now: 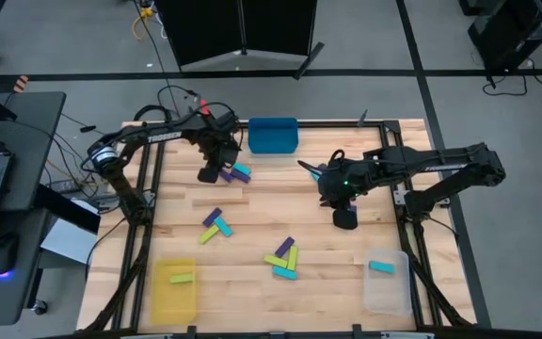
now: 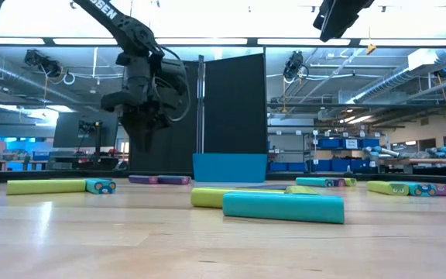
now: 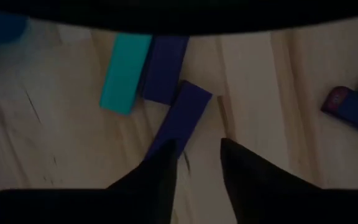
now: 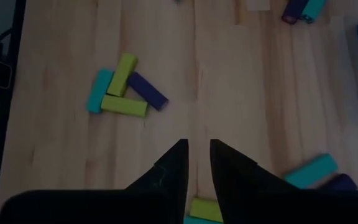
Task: Sort blocks
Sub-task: Put the purple block into the blue bin
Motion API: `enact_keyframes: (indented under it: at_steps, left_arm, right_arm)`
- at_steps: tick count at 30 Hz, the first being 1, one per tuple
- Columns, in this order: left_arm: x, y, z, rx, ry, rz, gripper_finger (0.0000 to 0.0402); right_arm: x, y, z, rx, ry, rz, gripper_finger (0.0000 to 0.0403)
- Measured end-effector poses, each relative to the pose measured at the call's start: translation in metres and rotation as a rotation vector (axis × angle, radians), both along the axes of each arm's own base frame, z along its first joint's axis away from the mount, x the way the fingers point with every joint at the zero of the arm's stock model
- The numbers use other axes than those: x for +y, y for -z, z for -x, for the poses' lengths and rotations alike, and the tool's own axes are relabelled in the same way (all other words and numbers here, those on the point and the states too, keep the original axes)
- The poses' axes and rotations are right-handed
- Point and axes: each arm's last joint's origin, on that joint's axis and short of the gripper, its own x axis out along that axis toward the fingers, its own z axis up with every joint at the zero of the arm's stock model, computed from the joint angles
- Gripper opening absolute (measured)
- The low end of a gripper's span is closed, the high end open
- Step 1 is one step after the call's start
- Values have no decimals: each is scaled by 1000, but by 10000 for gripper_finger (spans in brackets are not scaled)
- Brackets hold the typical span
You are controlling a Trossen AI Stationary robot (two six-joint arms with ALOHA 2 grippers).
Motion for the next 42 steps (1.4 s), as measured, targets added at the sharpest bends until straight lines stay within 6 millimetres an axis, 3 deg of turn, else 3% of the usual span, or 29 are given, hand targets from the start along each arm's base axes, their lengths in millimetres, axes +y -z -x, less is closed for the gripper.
enact_keyframes:
  at_steps: [10,29,38,42]
  left_arm:
    - [5,15,-6,35,17,-18,185]
    - [3,43,-2,39,69,-133,187]
    - [-6,62,11,87,74,-97,186]
    - [-7,64,12,90,20,-92,165]
  right_arm:
    - [-9,-6,7,-18,20,8,75]
    - [-16,-13,15,-48,38,25,73]
    - [-16,-13,15,-48,48,41,73]
    - [-18,-13,15,-48,58,43,69]
